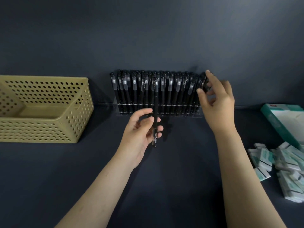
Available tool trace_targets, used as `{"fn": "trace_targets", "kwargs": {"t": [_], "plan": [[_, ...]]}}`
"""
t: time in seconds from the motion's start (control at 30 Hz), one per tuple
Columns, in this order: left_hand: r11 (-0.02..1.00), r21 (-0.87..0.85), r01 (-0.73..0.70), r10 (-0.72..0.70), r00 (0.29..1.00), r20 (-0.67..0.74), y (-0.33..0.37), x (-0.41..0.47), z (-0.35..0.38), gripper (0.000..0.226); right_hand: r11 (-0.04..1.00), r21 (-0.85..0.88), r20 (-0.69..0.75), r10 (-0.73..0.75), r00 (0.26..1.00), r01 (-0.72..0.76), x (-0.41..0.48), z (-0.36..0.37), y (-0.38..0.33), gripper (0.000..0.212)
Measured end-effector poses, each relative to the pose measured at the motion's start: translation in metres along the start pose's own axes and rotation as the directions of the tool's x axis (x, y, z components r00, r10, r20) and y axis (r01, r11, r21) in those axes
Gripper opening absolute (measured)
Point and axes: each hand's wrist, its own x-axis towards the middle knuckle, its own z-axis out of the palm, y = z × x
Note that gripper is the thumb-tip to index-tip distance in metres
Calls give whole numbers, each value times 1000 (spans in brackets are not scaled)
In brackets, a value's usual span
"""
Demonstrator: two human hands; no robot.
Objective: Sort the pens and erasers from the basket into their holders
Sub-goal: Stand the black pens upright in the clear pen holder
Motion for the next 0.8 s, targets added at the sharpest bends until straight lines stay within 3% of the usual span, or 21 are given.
{"fn": "trace_targets", "kwargs": {"t": [0.13,0.2,0.27,0.33,0.4,0.47,0.63,0.73,0.8], "plan": [[997,-71,-11,10,1000,-5,4,2,-2,35,992,117,5,47,999,-47,-1,-3,-19,28],[993,-119,-26,25,1000,-15,4,4,-4,49,962,218,170,130,977,-166,-1,-5,-28,10],[988,-142,-60,57,998,-26,5,5,-6,61,883,300,497,179,849,-361,-2,-8,-35,10],[985,-143,-100,95,995,-41,6,5,-6,64,857,234,765,128,631,-458,-4,-10,-40,14],[979,-155,-133,126,990,-55,7,5,-5,64,865,150,884,99,456,-479,-8,-6,-41,17],[970,-182,-162,151,986,-70,7,5,-3,68,838,143,913,93,396,-526,-11,0,-43,20],[960,-167,-226,213,972,-96,4,7,-4,73,777,220,906,61,418,-590,-11,3,-45,19],[953,-57,-298,289,948,-130,2,8,-8,56,728,262,824,173,540,-633,-8,3,-45,10],[935,84,-344,353,922,-159,0,8,-12,35,569,422,690,303,657,-706,-5,3,-41,7]]}}
